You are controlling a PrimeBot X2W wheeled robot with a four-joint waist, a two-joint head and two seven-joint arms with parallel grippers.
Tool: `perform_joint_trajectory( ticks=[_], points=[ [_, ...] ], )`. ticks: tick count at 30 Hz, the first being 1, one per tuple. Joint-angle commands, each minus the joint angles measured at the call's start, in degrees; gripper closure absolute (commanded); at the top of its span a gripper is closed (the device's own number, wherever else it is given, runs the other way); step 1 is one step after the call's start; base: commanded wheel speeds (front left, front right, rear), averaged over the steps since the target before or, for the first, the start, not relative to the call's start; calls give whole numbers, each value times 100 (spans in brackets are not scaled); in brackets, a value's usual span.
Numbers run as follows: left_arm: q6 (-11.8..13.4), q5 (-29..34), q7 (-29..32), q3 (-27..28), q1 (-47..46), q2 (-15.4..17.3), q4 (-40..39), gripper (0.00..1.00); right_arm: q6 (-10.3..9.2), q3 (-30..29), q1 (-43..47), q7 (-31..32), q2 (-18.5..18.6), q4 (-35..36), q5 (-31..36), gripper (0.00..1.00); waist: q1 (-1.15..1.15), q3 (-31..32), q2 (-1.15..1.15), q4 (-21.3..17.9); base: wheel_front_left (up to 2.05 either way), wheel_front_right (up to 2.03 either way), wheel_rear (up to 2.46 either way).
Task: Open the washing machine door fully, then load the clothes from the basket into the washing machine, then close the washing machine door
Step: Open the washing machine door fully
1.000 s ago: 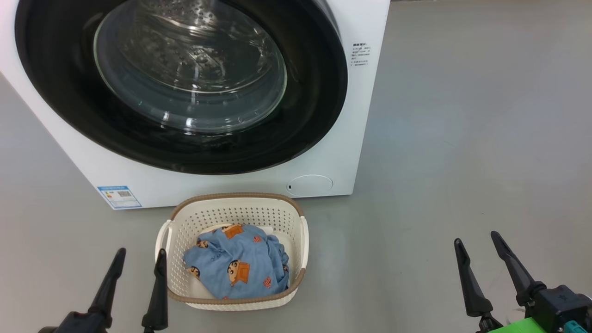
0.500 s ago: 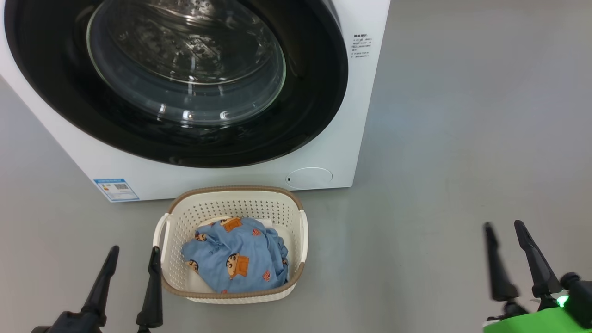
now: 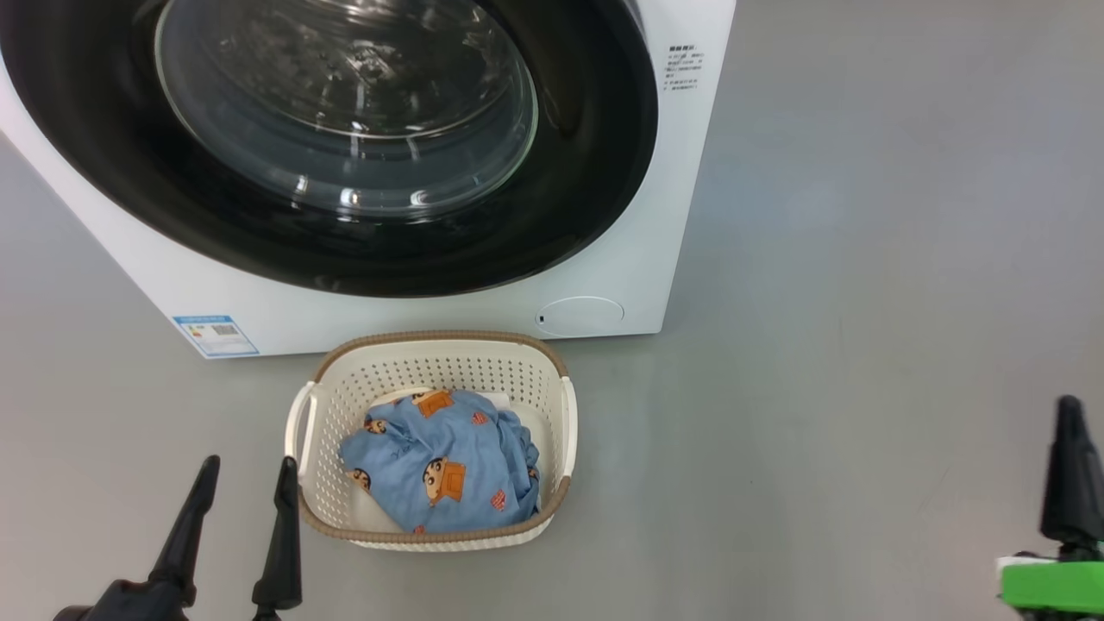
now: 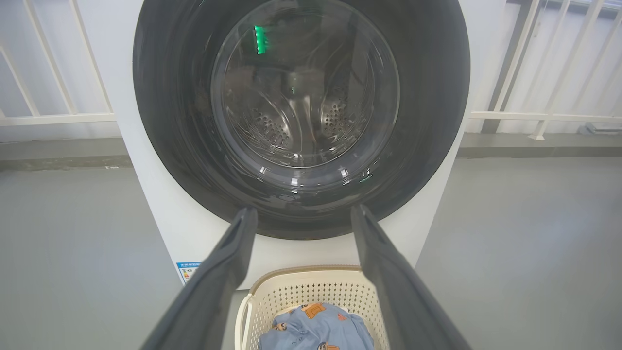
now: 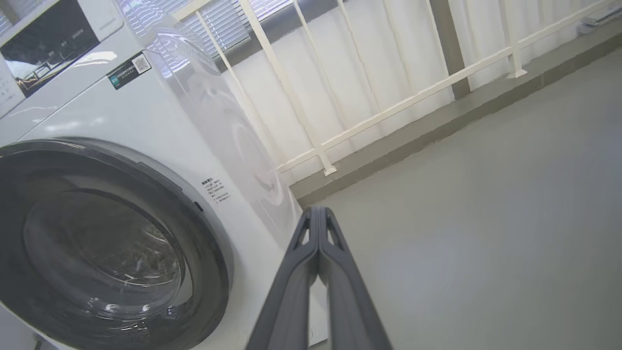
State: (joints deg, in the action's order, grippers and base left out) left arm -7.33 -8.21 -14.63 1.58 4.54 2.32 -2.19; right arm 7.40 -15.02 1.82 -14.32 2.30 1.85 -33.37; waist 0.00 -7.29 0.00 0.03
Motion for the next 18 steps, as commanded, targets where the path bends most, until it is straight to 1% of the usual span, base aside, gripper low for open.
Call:
perform_joint_trajectory(
  ticks=[1,6,11,12,14,18],
  points=[
    [-13,28,-37,215,-178,55,-190,0,9,0,-260,-68,68,62,-506,100,0,-63,0,10,0,0,0],
    [-14,75,-37,197,-178,55,-216,0,9,-163,-373,-68,82,-92,-1754,100,0,-182,0,10,0,0,0],
    [-14,102,-37,188,-212,75,-266,0,9,-270,-602,-68,299,-320,-2941,100,0,-353,0,17,0,0,0],
    [-14,102,-37,188,-212,75,-266,0,9,-270,-602,-68,299,-320,-2941,100,0,-353,0,17,0,0,0],
    [-15,107,-37,206,-216,105,-291,0,9,-258,-708,-68,366,-349,-3424,100,0,-427,0,21,0,0,0],
    [-15,97,-37,214,-240,158,-361,0,9,-173,-929,-44,690,-427,-4540,100,0,-608,0,56,0,0,0]
  ],
)
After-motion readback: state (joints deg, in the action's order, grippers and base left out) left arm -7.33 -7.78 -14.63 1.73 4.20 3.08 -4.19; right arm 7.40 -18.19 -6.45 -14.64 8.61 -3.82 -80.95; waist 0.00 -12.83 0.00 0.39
